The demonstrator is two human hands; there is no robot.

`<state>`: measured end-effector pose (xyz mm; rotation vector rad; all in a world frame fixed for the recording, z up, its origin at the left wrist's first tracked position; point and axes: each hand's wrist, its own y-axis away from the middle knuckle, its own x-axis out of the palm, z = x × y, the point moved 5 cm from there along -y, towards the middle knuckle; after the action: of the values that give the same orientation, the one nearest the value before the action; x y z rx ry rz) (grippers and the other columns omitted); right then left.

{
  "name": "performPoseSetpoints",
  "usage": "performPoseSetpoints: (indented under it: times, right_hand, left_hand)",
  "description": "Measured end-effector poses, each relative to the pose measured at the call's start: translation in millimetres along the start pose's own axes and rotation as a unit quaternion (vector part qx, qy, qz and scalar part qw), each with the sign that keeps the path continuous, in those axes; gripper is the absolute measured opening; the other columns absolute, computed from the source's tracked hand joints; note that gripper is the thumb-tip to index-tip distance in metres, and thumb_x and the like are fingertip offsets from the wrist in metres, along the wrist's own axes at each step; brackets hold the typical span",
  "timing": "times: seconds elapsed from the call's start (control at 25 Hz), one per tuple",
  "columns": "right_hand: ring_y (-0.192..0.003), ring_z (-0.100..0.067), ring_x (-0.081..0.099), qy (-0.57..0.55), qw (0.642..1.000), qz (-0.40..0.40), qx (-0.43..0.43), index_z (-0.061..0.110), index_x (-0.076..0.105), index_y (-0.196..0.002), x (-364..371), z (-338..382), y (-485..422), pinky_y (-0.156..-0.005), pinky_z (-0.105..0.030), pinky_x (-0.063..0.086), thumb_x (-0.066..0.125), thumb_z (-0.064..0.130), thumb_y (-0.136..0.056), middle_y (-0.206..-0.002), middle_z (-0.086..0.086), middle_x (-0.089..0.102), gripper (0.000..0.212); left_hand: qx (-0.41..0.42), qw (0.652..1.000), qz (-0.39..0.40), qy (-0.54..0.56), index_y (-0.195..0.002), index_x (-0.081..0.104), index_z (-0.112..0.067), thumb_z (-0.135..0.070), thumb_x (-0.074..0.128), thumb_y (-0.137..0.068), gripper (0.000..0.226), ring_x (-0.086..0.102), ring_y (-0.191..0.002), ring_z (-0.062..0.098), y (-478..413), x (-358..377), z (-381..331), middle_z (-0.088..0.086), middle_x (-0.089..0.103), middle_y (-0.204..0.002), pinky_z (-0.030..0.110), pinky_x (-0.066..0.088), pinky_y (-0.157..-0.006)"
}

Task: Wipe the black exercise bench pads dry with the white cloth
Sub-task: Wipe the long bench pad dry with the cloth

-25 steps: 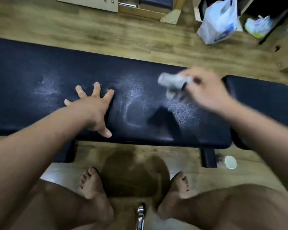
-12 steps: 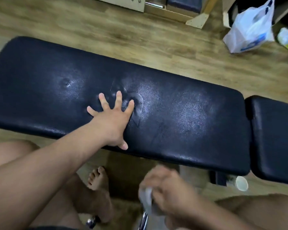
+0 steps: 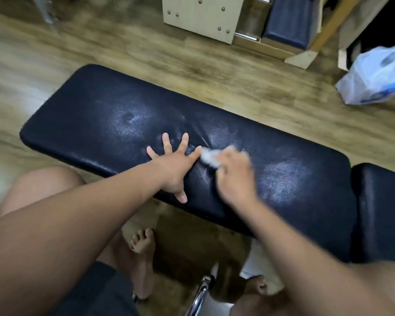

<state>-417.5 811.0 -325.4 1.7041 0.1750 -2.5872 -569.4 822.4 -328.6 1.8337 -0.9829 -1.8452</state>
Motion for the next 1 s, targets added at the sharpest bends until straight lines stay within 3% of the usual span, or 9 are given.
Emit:
performPoseSetpoints:
  times: [0.12,0.24,0.32,0.4,0.48,0.56,0.68,0.8,1.0]
  right_hand:
    - [-0.092,-0.026,0.052,-0.092,0.973,0.171,-0.125,0.02,0.066,-0.104,11.4,57.9,98.3,-0.084,-0.037,0.047,0.04,0.02,-0.08,-0.104,-0.005,0.059,0.035]
    - [-0.078,-0.022,0.068,-0.227,0.925,0.294,-0.076,0.023,0.07,-0.096,-0.6,48.4,128.2,-0.072,-0.033,0.057,0.046,0.007,-0.077,-0.09,-0.002,0.071,0.034]
    - [-0.061,-0.017,0.069,-0.281,0.928,0.245,0.001,0.021,0.069,-0.089,-31.1,35.0,117.8,-0.056,-0.034,0.059,0.048,-0.001,-0.08,-0.077,-0.001,0.073,0.031]
    - [-0.049,-0.005,0.062,-0.329,0.933,0.125,0.075,0.018,0.067,-0.083,-69.0,17.7,96.2,-0.045,-0.02,0.052,0.049,-0.002,-0.088,-0.062,0.01,0.069,0.029]
    - [-0.056,-0.004,0.061,-0.305,0.944,-0.032,0.119,0.025,0.066,-0.082,-115.1,-14.4,69.0,-0.051,-0.015,0.049,0.053,0.004,-0.088,-0.064,0.013,0.068,0.026]
    - [-0.073,-0.014,0.064,-0.269,0.945,-0.109,0.151,0.03,0.066,-0.086,-148.9,-51.9,42.3,-0.067,-0.027,0.052,0.054,0.009,-0.086,-0.078,0.01,0.069,0.024]
    - [-0.08,-0.025,0.063,-0.179,0.967,-0.096,0.155,0.024,0.062,-0.091,-151.3,-72.8,11.6,-0.069,-0.031,0.047,0.053,0.009,-0.086,-0.078,0.006,0.064,0.018]
    - [-0.069,-0.016,0.058,-0.148,0.983,-0.02,0.106,0.025,0.062,-0.107,-121.9,-50.3,-26.7,-0.059,-0.022,0.045,0.053,0.003,-0.088,-0.086,0.007,0.063,0.029]
    - [-0.088,-0.026,0.065,0.01,0.996,-0.002,0.088,0.016,0.066,-0.109,-76.3,-35.3,-118.0,-0.074,-0.025,0.048,0.043,0.002,-0.084,-0.1,-0.008,0.069,0.037]
  left_hand:
    - [0.022,0.999,-0.022,0.009,-0.151,-0.015,-0.037,-0.034,0.08,-0.074,0.122,-0.026,-0.14,0.049,12.3,-2.1,3.3,0.0,-0.033,-0.157,0.078,0.007,-0.105]
    - [0.023,0.998,-0.055,-0.004,-0.153,-0.009,-0.037,-0.041,0.085,-0.067,0.127,-0.017,-0.146,0.041,25.5,-8.3,16.2,-0.005,-0.024,-0.16,0.071,0.009,-0.111]
    - [0.007,0.995,-0.1,-0.025,-0.154,-0.003,-0.032,-0.048,0.081,-0.07,0.121,-0.013,-0.148,0.037,38.9,-2.9,28.7,-0.002,-0.017,-0.162,0.065,0.008,-0.115]
    - [-0.013,0.993,-0.114,-0.038,-0.155,0.002,-0.028,-0.053,0.075,-0.075,0.111,-0.01,-0.148,0.035,55.7,13.6,37.6,0.0,-0.011,-0.163,0.06,0.009,-0.117]
    - [-0.026,0.991,-0.123,-0.04,-0.154,0.005,-0.027,-0.055,0.07,-0.079,0.104,-0.008,-0.149,0.036,64.5,31.2,48.9,0.002,-0.009,-0.163,0.058,0.013,-0.118]
    - [-0.021,0.99,-0.138,-0.027,-0.155,0.004,-0.028,-0.055,0.066,-0.082,0.099,-0.007,-0.149,0.035,65.6,39.1,60.4,0.002,-0.008,-0.163,0.056,0.014,-0.118]
    - [0.005,0.985,-0.171,-0.037,-0.154,0.001,-0.03,-0.056,0.06,-0.086,0.094,-0.007,-0.149,0.031,66.4,50.4,73.6,0.0,-0.007,-0.164,0.053,0.013,-0.119]
    - [0.028,0.968,-0.246,-0.049,-0.154,0.002,-0.034,-0.059,0.058,-0.084,0.094,-0.004,-0.15,0.029,68.6,68.9,82.4,-0.001,-0.005,-0.164,0.05,0.01,-0.119]
    - [0.076,0.955,-0.285,-0.027,-0.145,0.039,-0.034,-0.061,0.064,-0.07,0.084,0.032,-0.139,0.035,63.4,60.8,92.3,0.002,0.034,-0.156,0.054,0.028,-0.103]
